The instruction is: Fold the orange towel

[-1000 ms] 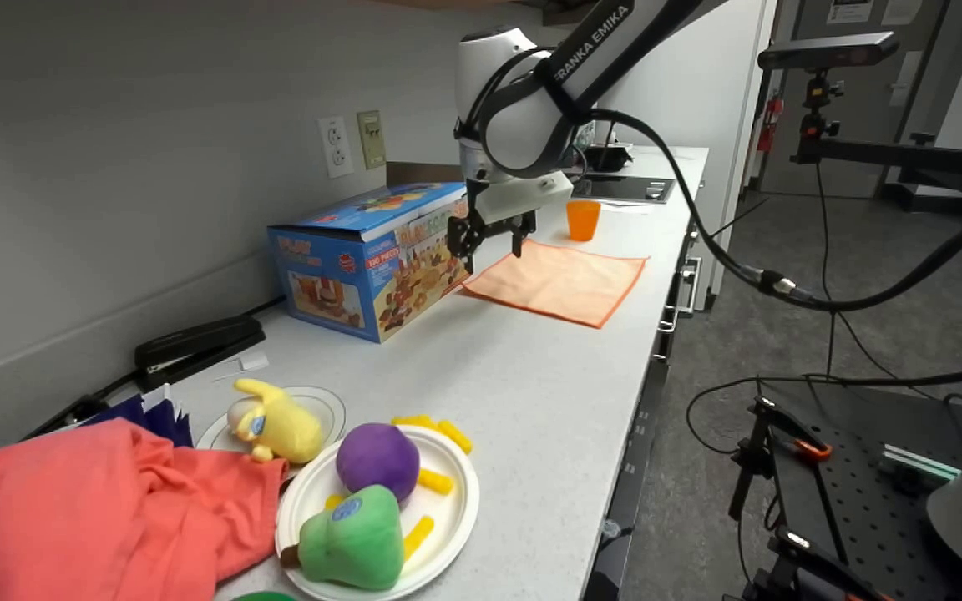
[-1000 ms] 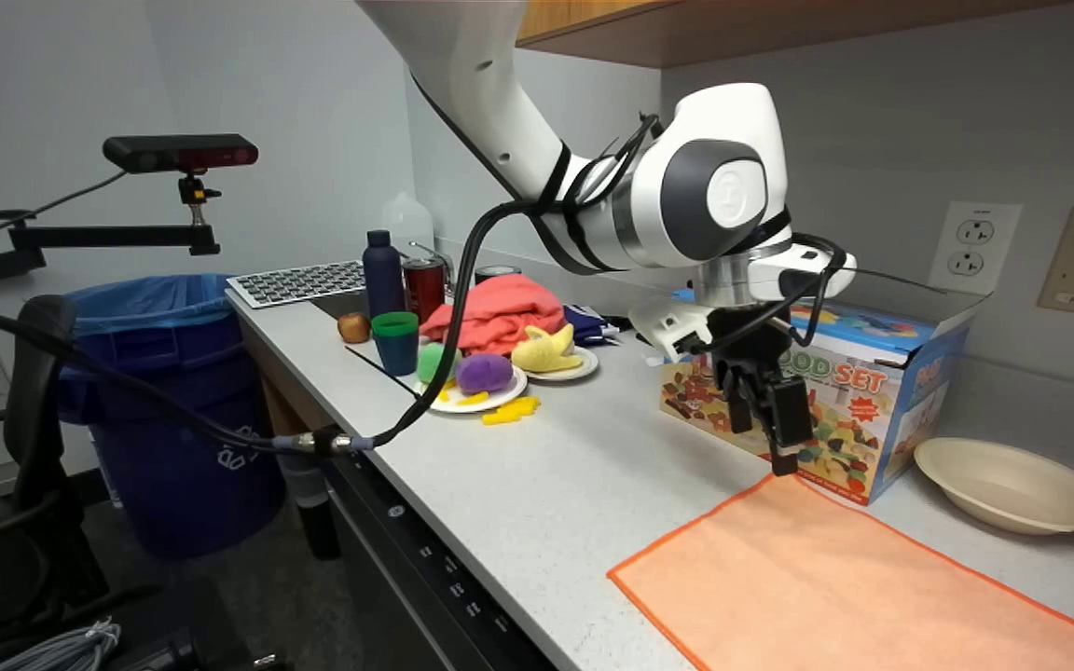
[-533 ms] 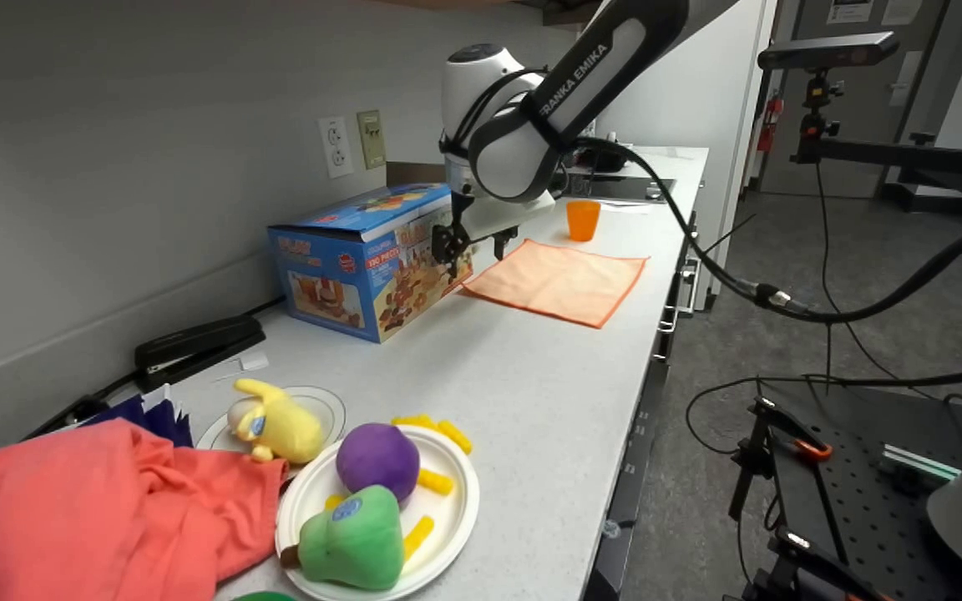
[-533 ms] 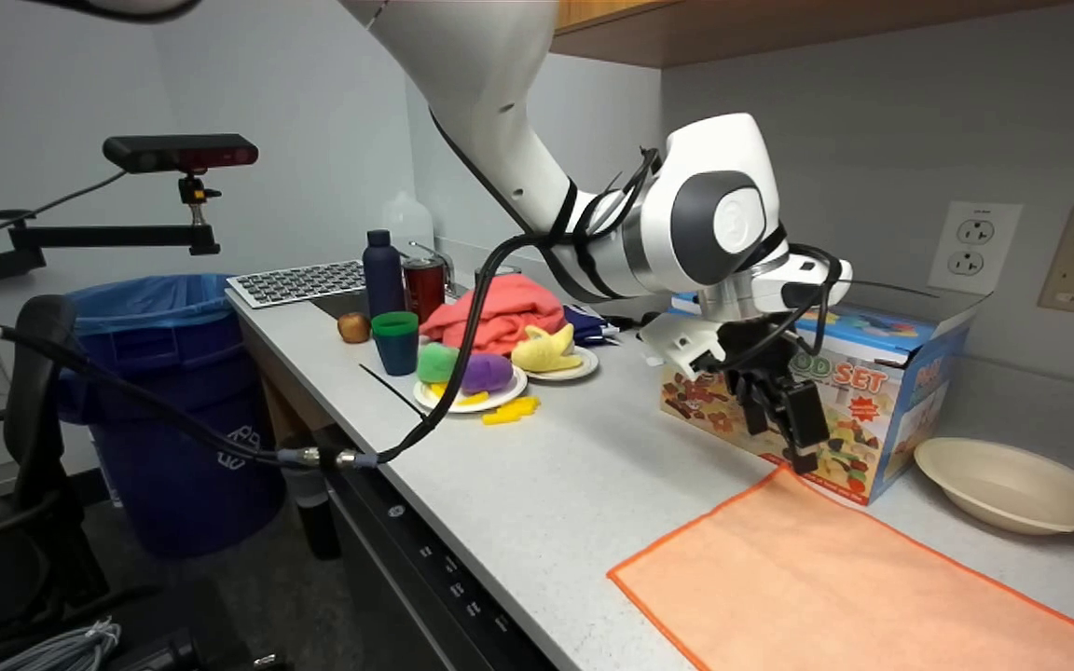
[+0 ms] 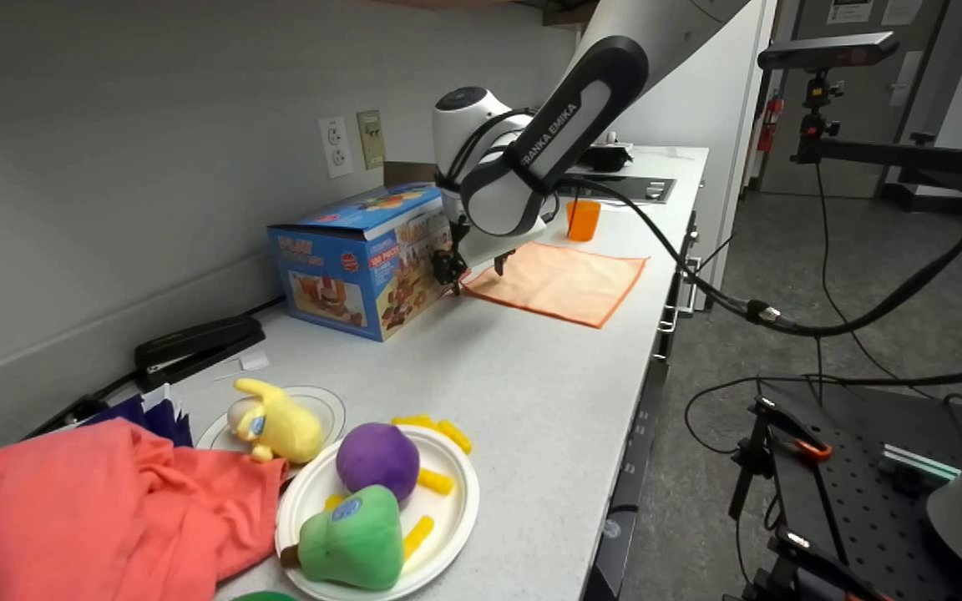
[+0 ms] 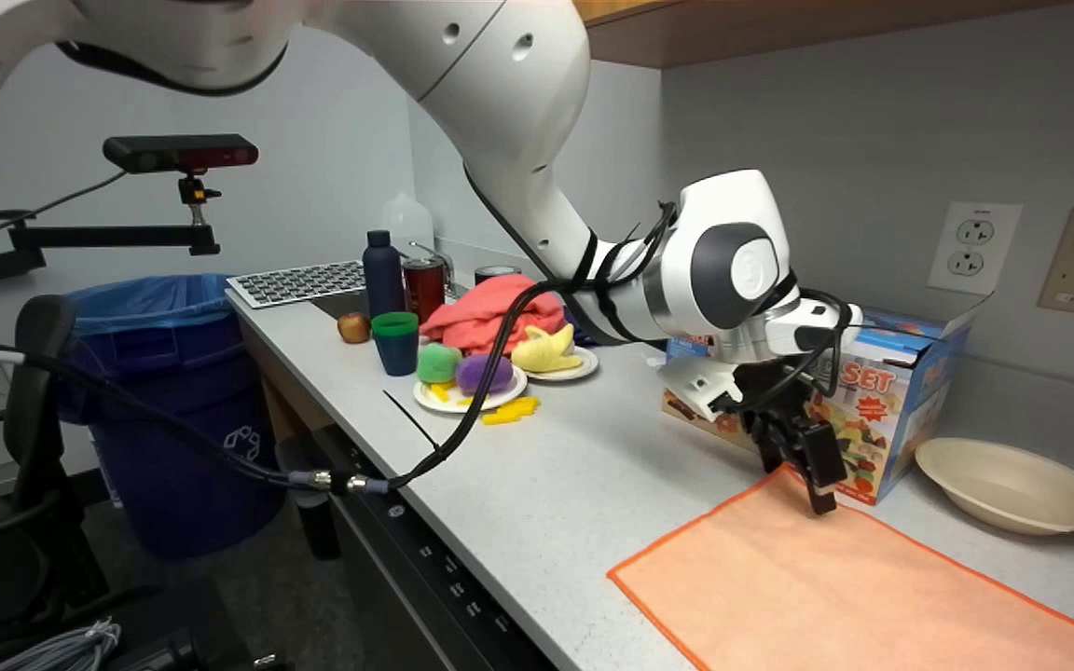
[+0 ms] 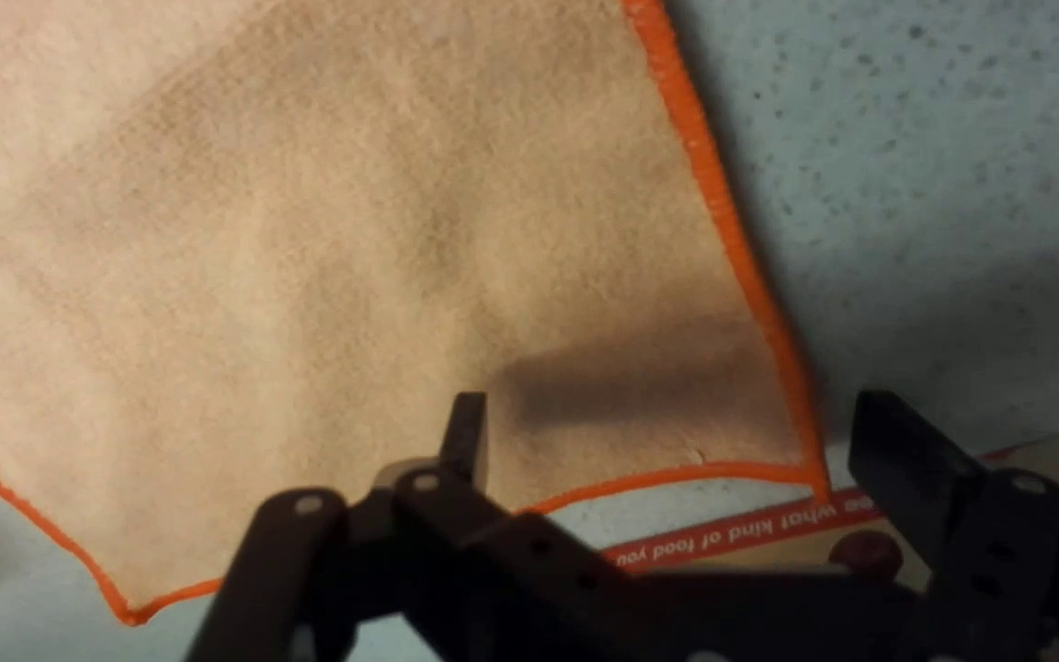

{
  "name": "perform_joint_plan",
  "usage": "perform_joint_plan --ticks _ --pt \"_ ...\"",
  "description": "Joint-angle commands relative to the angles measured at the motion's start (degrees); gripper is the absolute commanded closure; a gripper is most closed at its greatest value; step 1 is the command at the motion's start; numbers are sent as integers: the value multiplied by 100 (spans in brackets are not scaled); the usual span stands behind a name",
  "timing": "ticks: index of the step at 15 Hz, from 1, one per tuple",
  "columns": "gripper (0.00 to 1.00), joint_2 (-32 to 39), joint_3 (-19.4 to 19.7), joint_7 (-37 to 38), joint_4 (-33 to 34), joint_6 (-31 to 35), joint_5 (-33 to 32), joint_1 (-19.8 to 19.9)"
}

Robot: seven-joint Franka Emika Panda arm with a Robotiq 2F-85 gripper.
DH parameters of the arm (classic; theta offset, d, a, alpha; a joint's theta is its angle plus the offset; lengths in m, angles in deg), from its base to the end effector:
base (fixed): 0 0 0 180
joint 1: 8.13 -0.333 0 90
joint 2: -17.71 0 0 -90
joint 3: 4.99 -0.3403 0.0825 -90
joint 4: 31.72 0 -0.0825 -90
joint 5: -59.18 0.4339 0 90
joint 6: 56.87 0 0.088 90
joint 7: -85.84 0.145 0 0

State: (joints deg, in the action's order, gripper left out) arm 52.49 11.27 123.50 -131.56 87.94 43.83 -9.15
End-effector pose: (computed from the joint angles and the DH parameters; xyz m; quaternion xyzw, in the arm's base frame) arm 0.7213 -0.1830 0.2088 0.9302 -0.3151 0.1231 0.1426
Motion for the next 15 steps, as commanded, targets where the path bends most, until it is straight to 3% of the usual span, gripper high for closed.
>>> perform_joint_plan --ticks 1,10,15 --pt "28 305 173 148 449 -35 -29 -155" --pt "97 214 189 76 483 -188 80 -80" --pt "100 40 158 30 523 -605 246 20"
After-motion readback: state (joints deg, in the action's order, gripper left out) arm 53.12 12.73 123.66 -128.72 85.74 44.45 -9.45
